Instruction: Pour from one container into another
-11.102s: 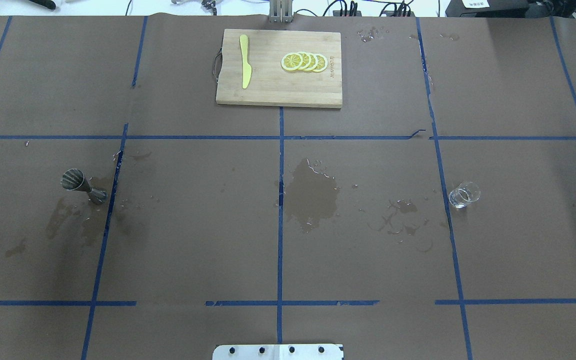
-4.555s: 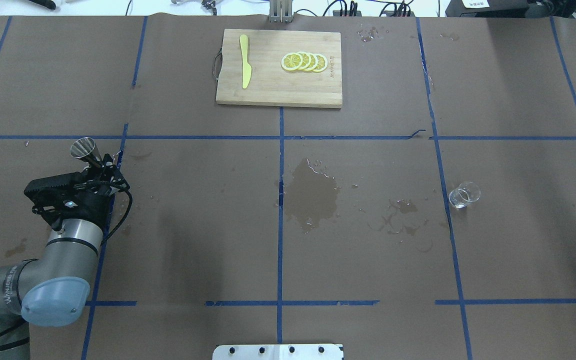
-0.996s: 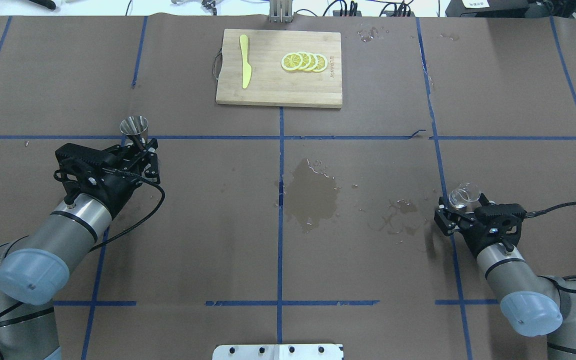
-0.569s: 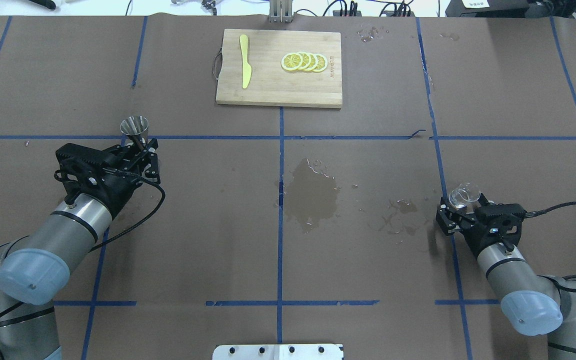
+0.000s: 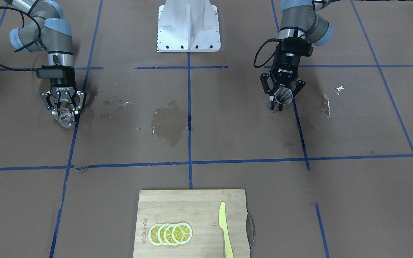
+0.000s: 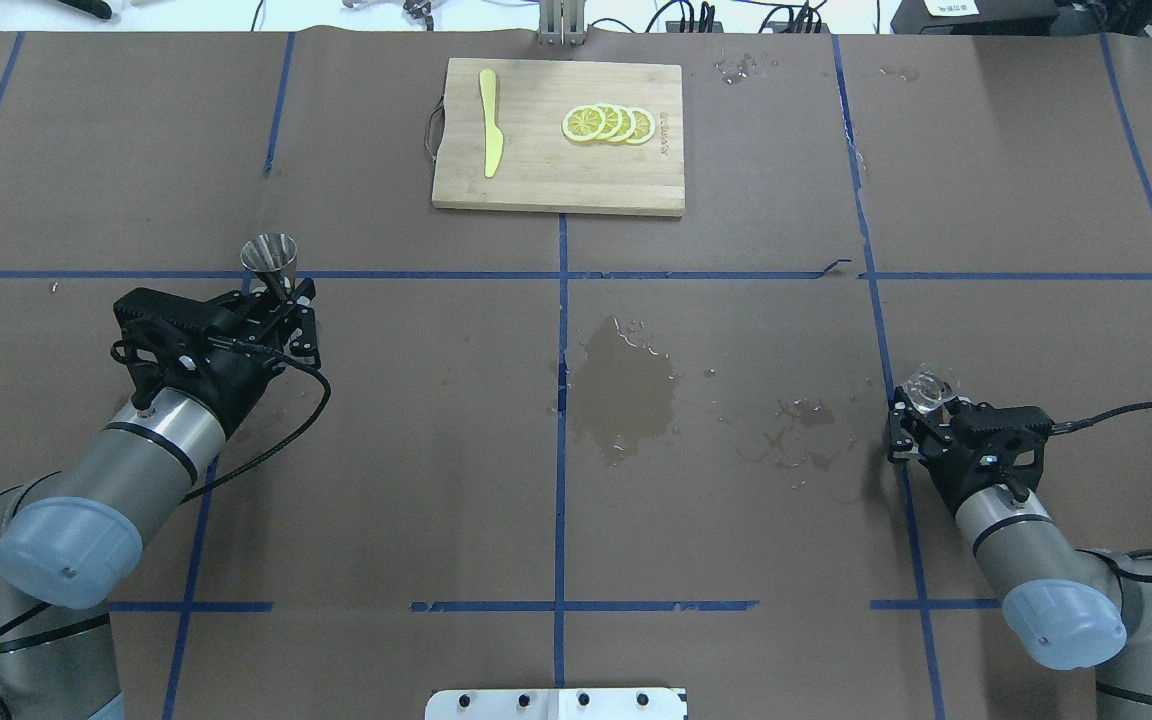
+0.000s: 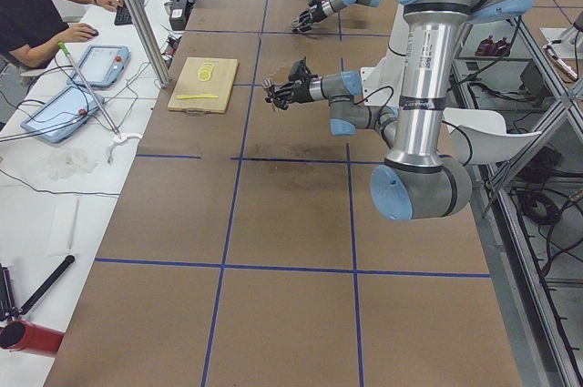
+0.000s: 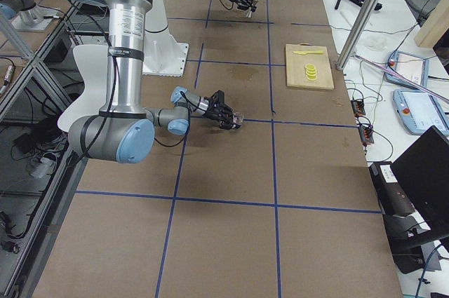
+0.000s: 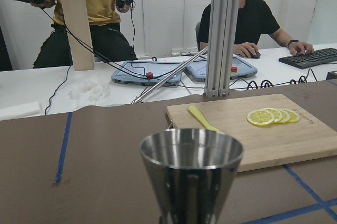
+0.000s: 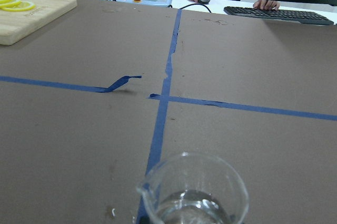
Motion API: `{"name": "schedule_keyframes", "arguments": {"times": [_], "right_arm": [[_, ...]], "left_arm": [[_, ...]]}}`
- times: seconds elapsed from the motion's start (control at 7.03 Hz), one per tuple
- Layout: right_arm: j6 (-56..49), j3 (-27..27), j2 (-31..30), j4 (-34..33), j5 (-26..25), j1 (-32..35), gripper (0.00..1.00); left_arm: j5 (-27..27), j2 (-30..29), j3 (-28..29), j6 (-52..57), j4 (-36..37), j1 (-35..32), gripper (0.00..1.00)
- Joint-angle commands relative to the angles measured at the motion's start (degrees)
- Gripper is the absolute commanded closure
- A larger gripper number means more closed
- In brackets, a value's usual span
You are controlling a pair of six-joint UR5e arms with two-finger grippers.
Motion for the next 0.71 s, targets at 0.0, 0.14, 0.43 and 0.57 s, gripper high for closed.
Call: {"name": "schedule_keyframes", "arguments": {"times": [0.0,0.14,0.43,0.57], "right_arm": [[-2.44,0.52,-0.41,3.7,2.07,1.48,1.0],[-6.81,1.91,-0.58,4.43,4.44,3.32,1.0],[-16.11,6.29,-0.41,4.44,6.64,5.26,1.0],[-22.17,8.67,0.11,4.18,8.4,7.01,1.0]], "left_arm": [[0.0,-0.08,-0.02,0.0,0.0,0.0,1.0],[-0.08,-0.17,-0.02,0.0,0.0,0.09,1.0],[-0.26,-1.4,-0.02,0.09,0.0,0.96,1.0],[-3.74,-4.88,0.33,0.17,0.61,0.97,1.0]]}}
